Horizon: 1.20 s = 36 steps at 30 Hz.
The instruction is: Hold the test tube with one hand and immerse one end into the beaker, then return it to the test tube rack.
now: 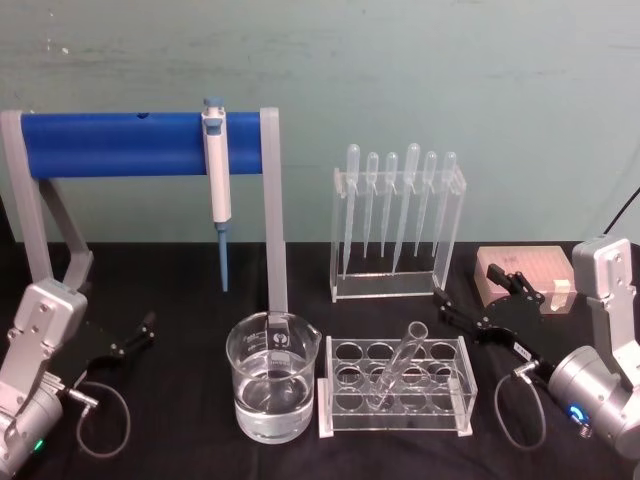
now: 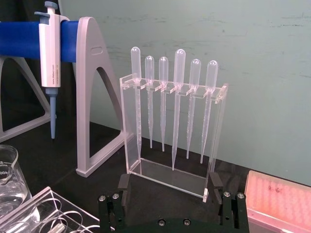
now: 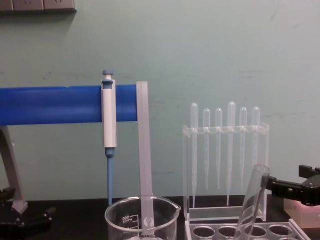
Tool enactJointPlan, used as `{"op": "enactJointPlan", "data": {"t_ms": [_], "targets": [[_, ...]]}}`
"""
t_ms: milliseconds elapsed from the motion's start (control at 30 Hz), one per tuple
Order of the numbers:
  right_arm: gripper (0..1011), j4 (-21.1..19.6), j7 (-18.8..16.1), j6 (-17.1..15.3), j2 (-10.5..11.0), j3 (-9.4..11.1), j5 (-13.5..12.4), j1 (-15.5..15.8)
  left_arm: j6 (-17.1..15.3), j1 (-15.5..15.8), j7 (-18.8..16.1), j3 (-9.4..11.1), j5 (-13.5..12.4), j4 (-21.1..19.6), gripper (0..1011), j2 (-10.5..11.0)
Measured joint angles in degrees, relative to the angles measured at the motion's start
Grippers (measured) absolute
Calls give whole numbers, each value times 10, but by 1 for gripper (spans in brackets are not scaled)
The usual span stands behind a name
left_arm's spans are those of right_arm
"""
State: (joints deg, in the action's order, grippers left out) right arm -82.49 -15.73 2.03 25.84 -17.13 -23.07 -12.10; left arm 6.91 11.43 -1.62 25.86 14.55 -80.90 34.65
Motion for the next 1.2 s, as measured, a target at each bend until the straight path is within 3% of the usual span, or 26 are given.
{"op": "enactJointPlan", "data": {"t_ms": [1200], "targets": [[1003,-2,-1,1,2,-1,-1,1,0,0,0,0,0,0,1000,0]]}}
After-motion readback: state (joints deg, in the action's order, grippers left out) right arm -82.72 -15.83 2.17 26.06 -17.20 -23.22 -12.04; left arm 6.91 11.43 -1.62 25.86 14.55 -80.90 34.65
